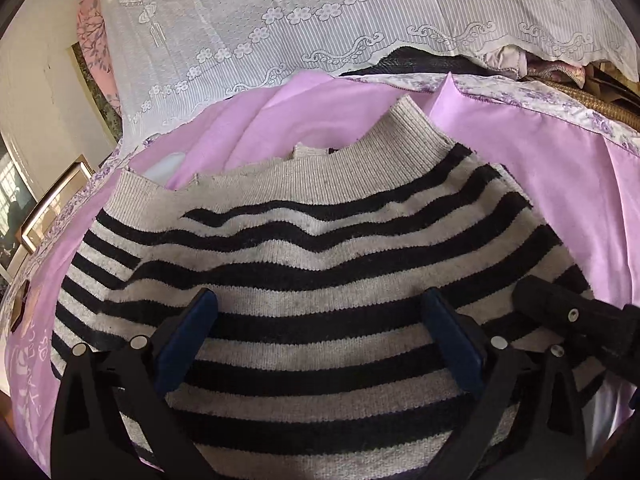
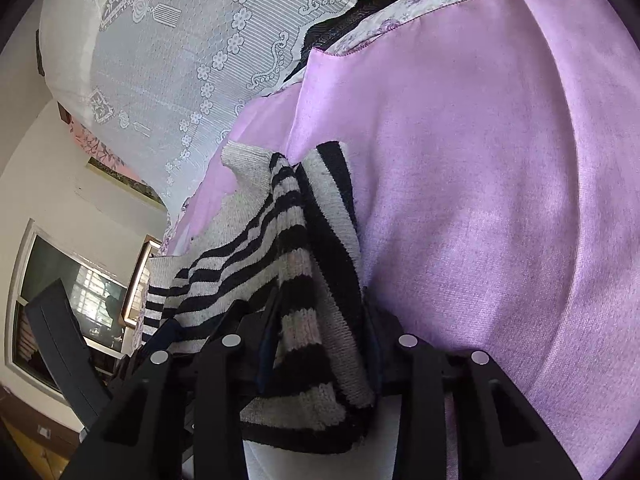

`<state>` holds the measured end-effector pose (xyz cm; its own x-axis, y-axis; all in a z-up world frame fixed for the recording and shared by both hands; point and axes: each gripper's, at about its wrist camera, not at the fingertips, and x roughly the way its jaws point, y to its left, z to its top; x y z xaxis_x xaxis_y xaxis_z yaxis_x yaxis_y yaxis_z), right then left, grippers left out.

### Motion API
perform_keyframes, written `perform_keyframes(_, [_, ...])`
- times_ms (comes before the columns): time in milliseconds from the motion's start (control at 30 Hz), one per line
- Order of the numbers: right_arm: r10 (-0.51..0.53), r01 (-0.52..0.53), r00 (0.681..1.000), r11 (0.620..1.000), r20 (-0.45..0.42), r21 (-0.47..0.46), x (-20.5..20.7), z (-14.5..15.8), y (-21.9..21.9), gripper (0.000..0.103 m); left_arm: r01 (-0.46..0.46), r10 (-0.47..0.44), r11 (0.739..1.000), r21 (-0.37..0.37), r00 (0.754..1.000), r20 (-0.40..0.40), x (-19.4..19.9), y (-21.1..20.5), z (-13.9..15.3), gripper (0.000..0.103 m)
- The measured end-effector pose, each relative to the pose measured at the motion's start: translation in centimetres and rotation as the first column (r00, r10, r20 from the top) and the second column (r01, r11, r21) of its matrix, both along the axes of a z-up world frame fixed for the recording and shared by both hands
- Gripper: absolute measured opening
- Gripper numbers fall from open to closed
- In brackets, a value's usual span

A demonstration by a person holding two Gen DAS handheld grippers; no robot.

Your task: Fold small clothes

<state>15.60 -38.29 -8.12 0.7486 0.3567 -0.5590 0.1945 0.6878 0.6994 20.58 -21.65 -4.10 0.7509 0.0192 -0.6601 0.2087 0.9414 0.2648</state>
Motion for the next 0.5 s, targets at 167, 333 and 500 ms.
perform_keyframes(167, [-0.023, 0.024, 1.0, 0.998, 0.02, -0.059, -0.6, 1.2, 1.4, 0.03, 0.027, -0.027, 1.0, 0.011, 0.999, 0.024, -0.5, -0.3, 0.3, 0.098])
perform_keyframes(333, [-0.028, 0.037, 0.998, 0.99, 0.064, -0.138, -1.3, 3.1, 2.5, 0.027, 0.056, -0.054, 0.996, -0.063, 0.998, 0.027, -0.7, 0.6, 1.3, 0.098])
perform_keyframes(500, [-0.023, 0.04, 0.995, 0.984, 0.101, -0.171, -1.8, 4.8, 3.2, 0.026, 0.064, -0.058, 0.992, -0.112, 0.997, 0.052, -1.3, 1.5, 2.5, 0.097])
